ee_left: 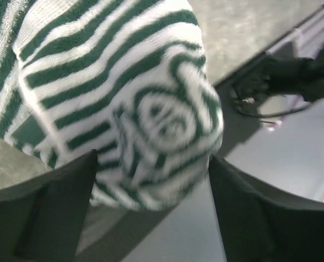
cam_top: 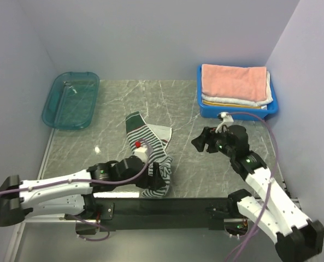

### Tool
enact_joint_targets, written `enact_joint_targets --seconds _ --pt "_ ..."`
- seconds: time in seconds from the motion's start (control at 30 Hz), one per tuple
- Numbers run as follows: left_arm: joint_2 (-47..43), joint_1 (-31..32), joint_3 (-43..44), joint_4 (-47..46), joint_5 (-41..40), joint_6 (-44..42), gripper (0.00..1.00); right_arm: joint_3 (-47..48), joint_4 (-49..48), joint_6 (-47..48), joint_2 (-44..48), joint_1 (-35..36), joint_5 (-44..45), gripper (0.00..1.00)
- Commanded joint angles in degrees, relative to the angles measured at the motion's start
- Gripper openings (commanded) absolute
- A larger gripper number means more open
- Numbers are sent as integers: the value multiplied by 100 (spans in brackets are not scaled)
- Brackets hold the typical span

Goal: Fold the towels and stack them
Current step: Move the towel to the center of the board, then flatten out the crumpled towel

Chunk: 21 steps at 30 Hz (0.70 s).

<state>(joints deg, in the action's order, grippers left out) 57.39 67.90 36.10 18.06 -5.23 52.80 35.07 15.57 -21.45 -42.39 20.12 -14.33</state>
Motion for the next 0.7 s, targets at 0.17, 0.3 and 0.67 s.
enact_joint_targets --seconds 0.17,0.3,0.67 --pt "-1001 48 660 1206 -2032 837 99 613 -300 54 -1718 430 -132 71" --pt "-783 -740 1249 1516 -2658 707 92 1071 -564 36 -2718 668 253 68" --pt "2204 -3827 2523 223 -1366 -594 84 2951 -600 150 -5234 1082 1010 61"
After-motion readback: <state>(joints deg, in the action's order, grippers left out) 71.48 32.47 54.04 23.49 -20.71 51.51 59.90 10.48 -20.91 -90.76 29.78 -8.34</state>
